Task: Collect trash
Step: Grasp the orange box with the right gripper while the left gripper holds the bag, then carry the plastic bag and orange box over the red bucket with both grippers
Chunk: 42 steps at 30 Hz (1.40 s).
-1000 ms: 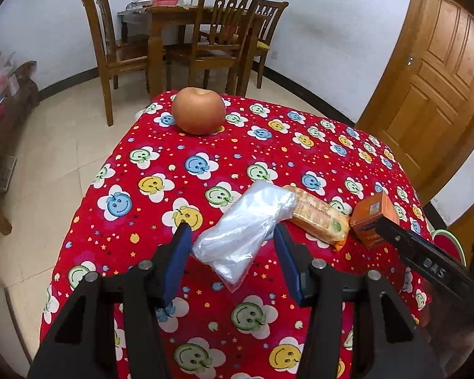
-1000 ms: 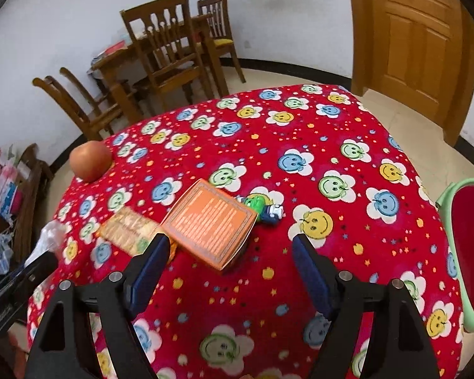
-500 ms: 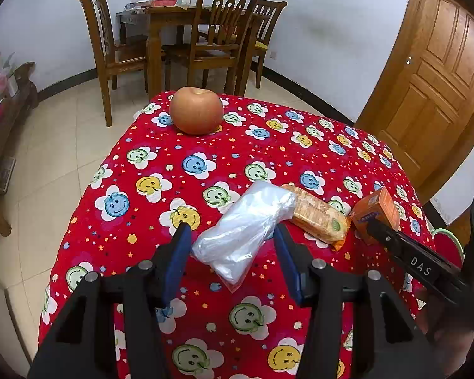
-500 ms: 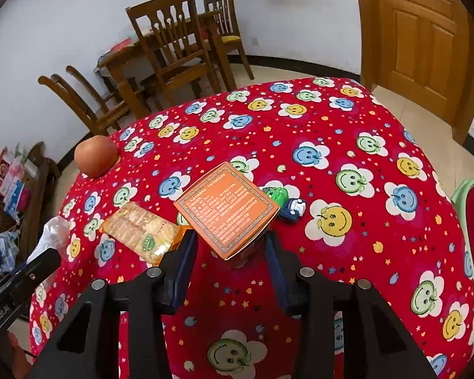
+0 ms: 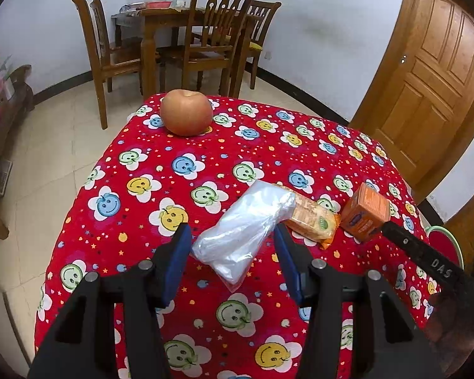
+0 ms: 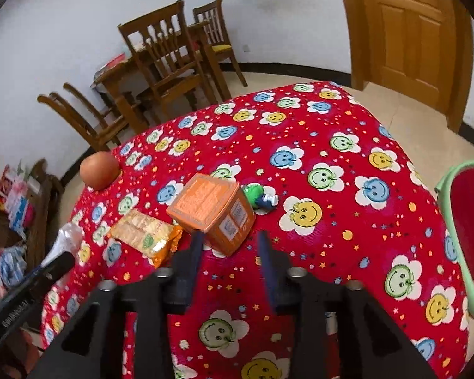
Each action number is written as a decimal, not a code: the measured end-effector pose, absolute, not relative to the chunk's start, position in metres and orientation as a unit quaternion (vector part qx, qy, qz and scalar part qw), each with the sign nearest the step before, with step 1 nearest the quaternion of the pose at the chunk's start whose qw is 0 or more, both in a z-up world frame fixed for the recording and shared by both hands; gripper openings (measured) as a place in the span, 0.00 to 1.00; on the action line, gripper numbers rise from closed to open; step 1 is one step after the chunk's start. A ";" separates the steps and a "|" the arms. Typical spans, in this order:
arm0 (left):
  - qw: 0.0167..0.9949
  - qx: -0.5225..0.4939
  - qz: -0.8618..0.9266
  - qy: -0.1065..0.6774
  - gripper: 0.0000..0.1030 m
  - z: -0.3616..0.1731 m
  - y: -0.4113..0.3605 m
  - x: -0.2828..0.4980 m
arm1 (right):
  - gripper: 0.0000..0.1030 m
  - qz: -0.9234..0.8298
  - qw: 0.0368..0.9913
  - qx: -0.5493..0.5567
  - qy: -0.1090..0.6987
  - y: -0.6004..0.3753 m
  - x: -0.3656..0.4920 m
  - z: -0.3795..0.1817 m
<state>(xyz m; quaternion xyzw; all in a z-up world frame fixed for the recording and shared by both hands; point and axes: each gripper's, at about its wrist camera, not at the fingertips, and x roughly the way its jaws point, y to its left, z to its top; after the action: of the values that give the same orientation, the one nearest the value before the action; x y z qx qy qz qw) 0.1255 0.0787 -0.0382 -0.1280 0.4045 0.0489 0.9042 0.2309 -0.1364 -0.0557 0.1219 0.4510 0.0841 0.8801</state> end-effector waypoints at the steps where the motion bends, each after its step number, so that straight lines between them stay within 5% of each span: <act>1: 0.904 -0.129 0.049 0.404 0.52 -0.038 0.079 0.126 | 0.55 0.083 0.880 0.127 0.450 -0.136 0.231 -0.054; 12: 0.900 -0.143 0.052 0.408 0.52 -0.045 0.088 0.130 | 0.74 0.036 0.870 0.129 0.474 -0.107 0.259 -0.066; 18: 0.900 -0.144 0.051 0.409 0.52 -0.046 0.089 0.130 | 0.74 0.017 0.869 0.121 0.480 -0.100 0.267 -0.077; 20: 0.900 -0.144 0.050 0.409 0.52 -0.046 0.089 0.130 | 0.64 0.020 0.868 0.126 0.480 -0.102 0.265 -0.079; 42: 0.911 -0.116 0.014 0.395 0.52 -0.024 0.043 0.124 | 0.64 0.056 0.894 0.156 0.417 -0.162 0.194 -0.018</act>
<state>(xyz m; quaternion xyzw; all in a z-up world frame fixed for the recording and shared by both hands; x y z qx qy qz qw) 0.1239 0.0431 -0.0243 -0.1164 0.3953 0.0145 0.9110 0.1937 -0.1618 -0.0184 0.1562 0.4170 0.0561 0.8936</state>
